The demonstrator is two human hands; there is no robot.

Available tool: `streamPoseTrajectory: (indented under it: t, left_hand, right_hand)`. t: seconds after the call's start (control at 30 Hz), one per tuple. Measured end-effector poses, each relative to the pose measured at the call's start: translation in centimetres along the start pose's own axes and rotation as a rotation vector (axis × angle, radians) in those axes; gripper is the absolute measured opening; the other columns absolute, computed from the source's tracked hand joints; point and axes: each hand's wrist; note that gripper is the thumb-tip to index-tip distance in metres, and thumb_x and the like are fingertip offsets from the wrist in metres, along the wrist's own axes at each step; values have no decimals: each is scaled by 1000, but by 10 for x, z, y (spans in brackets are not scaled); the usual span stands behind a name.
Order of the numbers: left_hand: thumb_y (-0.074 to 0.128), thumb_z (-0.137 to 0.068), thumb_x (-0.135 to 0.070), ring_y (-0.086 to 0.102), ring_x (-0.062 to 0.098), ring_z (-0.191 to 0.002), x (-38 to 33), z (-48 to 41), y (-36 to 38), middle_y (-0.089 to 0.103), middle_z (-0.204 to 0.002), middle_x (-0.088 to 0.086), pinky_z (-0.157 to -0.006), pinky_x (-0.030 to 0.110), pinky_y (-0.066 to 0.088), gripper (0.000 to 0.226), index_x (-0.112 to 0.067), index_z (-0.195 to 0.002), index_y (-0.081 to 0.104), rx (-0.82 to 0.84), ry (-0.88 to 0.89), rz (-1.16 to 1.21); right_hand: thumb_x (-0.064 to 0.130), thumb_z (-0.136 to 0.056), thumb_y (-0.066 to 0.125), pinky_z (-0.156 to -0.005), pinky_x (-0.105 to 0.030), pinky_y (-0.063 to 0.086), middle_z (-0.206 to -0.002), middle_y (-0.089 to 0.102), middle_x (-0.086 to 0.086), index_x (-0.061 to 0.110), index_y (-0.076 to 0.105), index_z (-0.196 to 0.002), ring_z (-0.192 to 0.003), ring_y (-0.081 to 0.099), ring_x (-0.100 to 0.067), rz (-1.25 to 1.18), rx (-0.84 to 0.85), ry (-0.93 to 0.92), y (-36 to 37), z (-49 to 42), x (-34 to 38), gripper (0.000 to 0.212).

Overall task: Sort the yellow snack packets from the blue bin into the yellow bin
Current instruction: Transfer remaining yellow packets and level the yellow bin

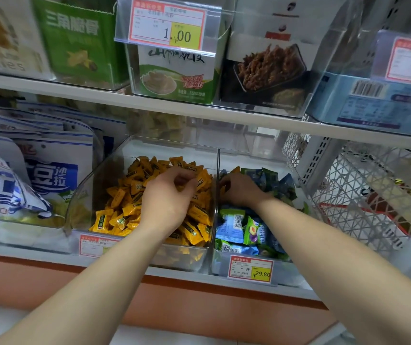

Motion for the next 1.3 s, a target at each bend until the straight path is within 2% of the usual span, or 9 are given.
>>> streamPoseTrajectory:
  t: [0.13,0.27,0.37,0.53,0.67,0.8,0.93,1.17,1.3]
  left_hand:
    - [67,-92,-31,56,-17,-84,-1,-1,-3,64,-85,-23,-62,2,40,5,-35,-93,66,-1,-15,51]
    - [67,-92,-32,59,-6,-83,-3,-4,-3,66,-86,-20,-66,12,42,3,-30,-94,69,-29,-47,92]
    - [66,-92,-33,56,-9,-80,-6,-6,-3,63,-86,-22,-66,13,41,12,-27,-102,69,-74,-65,96]
    - [61,-97,-32,64,11,-82,-11,-9,-3,66,-105,-2,-69,25,49,32,-22,-127,58,-38,-76,106]
    - [56,-100,-24,70,20,-81,-21,-6,2,63,-108,-2,-81,45,59,37,-19,-137,54,54,-136,193]
    - [52,-101,-11,73,11,-69,-32,-7,4,57,-103,-10,-67,30,62,31,-18,-132,52,121,-332,504]
    - [53,-99,-7,76,20,-80,-45,-5,5,66,-115,10,-67,29,61,24,-10,-123,52,151,-464,763]
    - [59,-98,-33,71,25,-97,-56,-5,3,69,-114,11,-70,36,61,28,-14,-118,58,18,-600,1045]
    - [68,-92,-31,72,19,-89,-43,-15,-7,69,-110,8,-71,34,61,45,-14,-130,51,-82,-580,840]
  right_hand:
    - [23,-81,75,-58,-7,34,-89,64,11,22,77,-103,-82,54,-4,-109,-82,-3,-9,4,-3,22]
    - [20,-82,76,-72,-14,46,-95,72,9,22,78,-100,-86,64,-1,-428,-162,27,-26,12,-7,19]
    - [8,-81,74,-65,-8,46,-88,70,11,25,76,-96,-75,64,7,-630,-191,49,-38,19,-8,22]
    - [3,-82,75,-74,-20,55,-102,74,-7,20,74,-98,-88,70,-13,-833,-181,51,-46,32,-15,22]
    - [4,-85,73,-82,-38,59,-100,74,-10,20,73,-99,-90,72,-28,-801,-370,96,-54,41,-14,21]
    - [-1,-85,70,-74,-43,62,-95,75,-15,21,71,-93,-80,73,-33,-923,-492,104,-65,54,7,24]
    - [-3,-87,66,-75,-36,60,-102,74,-14,19,74,-98,-88,73,-34,-1295,-283,-9,-55,73,47,26]
    - [19,-86,73,-84,-28,57,-102,74,12,36,75,-100,-96,69,-5,-1001,-414,-68,-22,79,102,22]
    - [8,-91,63,-82,-12,51,-102,70,21,34,64,-123,-99,66,5,-833,-136,-222,-21,79,105,41]
Point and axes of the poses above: each hand's wrist, its own z-axis away from the middle knuckle, its own y-axis out of the palm, x = y × z
